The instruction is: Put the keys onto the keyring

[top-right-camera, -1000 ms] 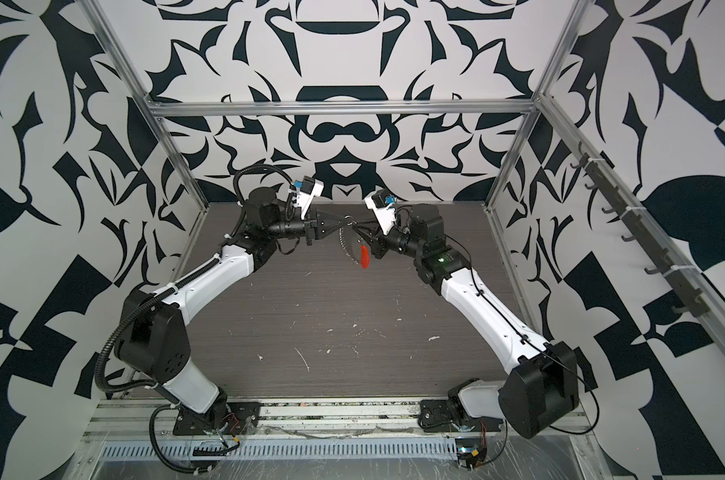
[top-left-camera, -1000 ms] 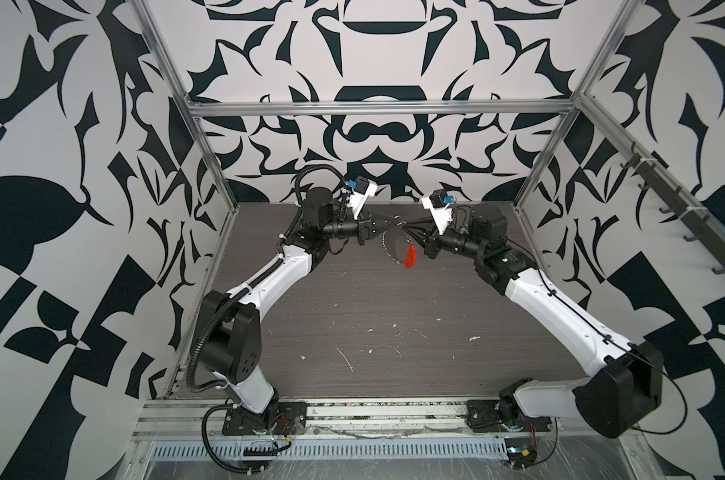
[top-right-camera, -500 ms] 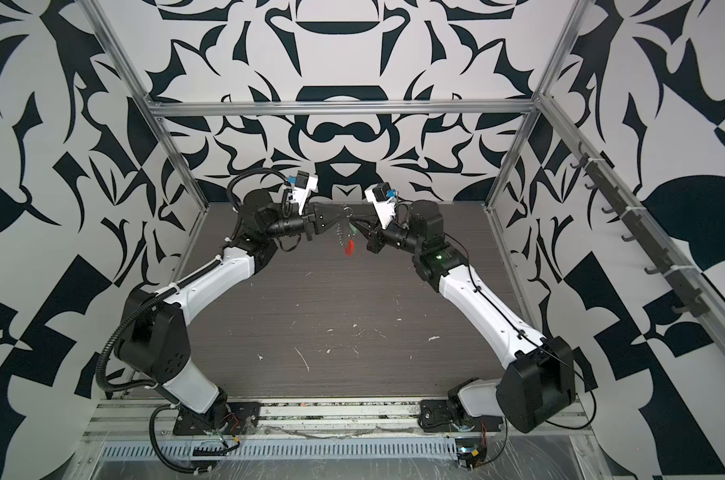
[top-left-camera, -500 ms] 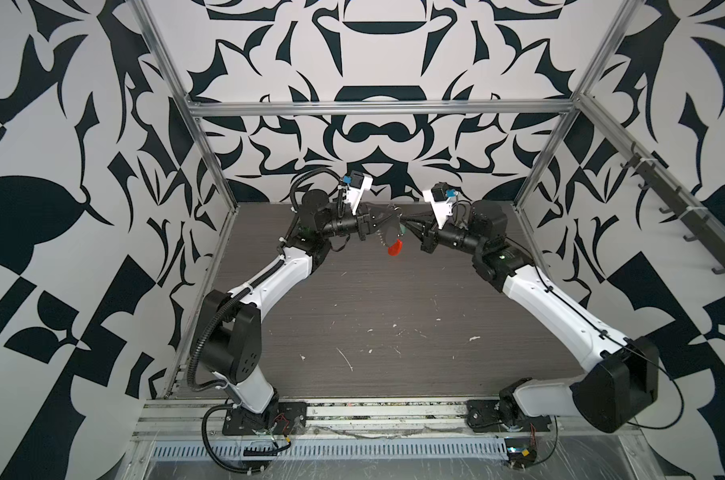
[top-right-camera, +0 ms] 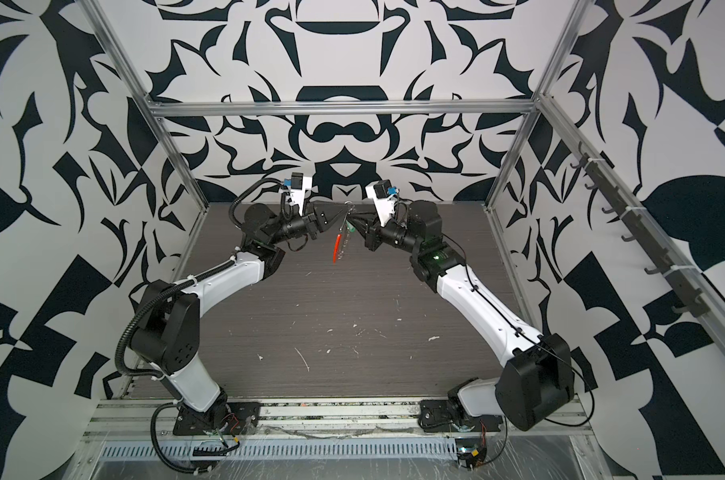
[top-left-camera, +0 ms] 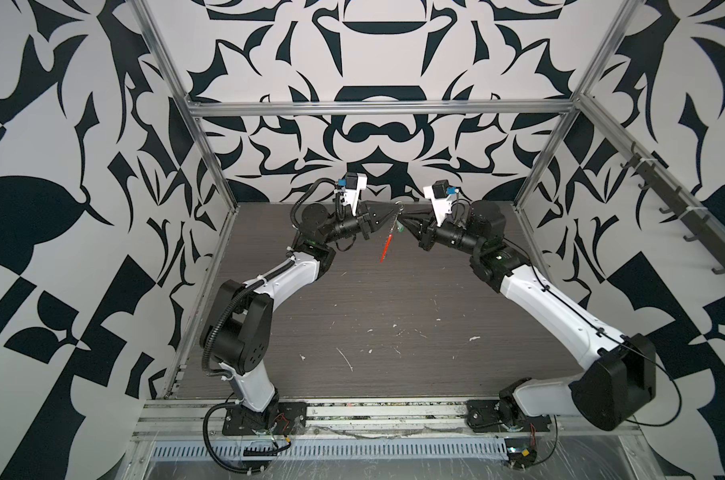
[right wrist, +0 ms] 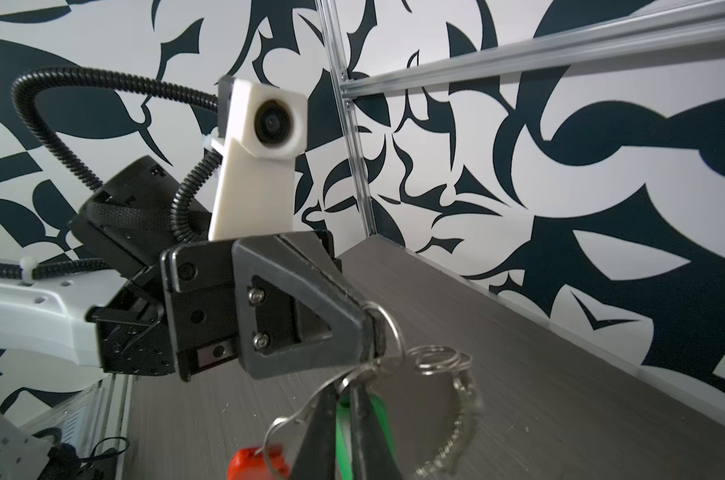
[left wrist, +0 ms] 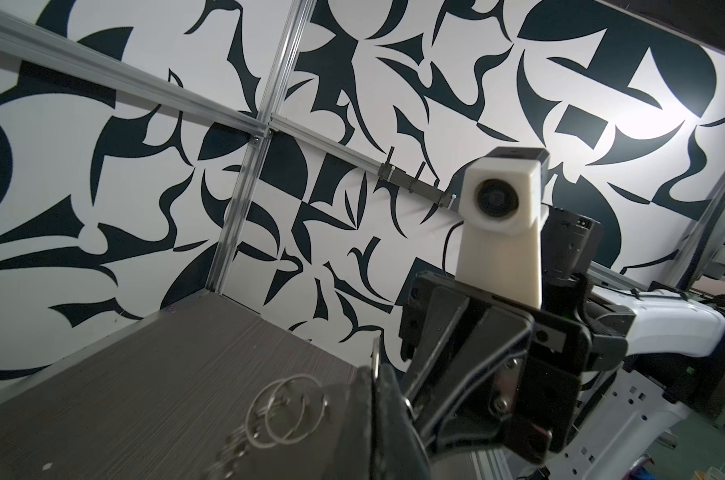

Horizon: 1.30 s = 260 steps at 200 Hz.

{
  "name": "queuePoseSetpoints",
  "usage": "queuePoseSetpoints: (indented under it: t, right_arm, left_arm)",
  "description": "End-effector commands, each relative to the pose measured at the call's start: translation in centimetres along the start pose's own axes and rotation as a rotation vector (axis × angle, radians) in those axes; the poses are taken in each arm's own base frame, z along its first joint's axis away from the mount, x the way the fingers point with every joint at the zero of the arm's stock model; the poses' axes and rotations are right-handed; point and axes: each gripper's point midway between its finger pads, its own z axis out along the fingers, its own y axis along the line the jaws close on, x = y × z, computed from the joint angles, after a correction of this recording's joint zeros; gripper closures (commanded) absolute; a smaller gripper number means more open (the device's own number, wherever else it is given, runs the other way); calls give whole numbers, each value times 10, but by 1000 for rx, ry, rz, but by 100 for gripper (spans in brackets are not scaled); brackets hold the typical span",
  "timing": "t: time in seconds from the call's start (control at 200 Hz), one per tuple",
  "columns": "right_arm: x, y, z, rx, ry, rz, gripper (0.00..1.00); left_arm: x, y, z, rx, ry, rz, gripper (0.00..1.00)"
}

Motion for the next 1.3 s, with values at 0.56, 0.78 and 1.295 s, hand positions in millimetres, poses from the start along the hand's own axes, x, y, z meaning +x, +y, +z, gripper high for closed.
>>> queuePoseSetpoints:
  t: [0.56, 0.78, 1.295]
  right_arm:
    - [-44, -11, -30, -222, -124, 280, 72]
    - [-34, 1, -20, -251, -105, 284, 72]
    - [-14, 11, -3, -246, -47, 287, 74]
  left_arm:
    - [-12, -22, 2, 93, -75, 48, 100]
    - [-11, -15, 4, 81, -88, 44, 100]
    - [-13, -17, 7, 96, -128, 50, 100]
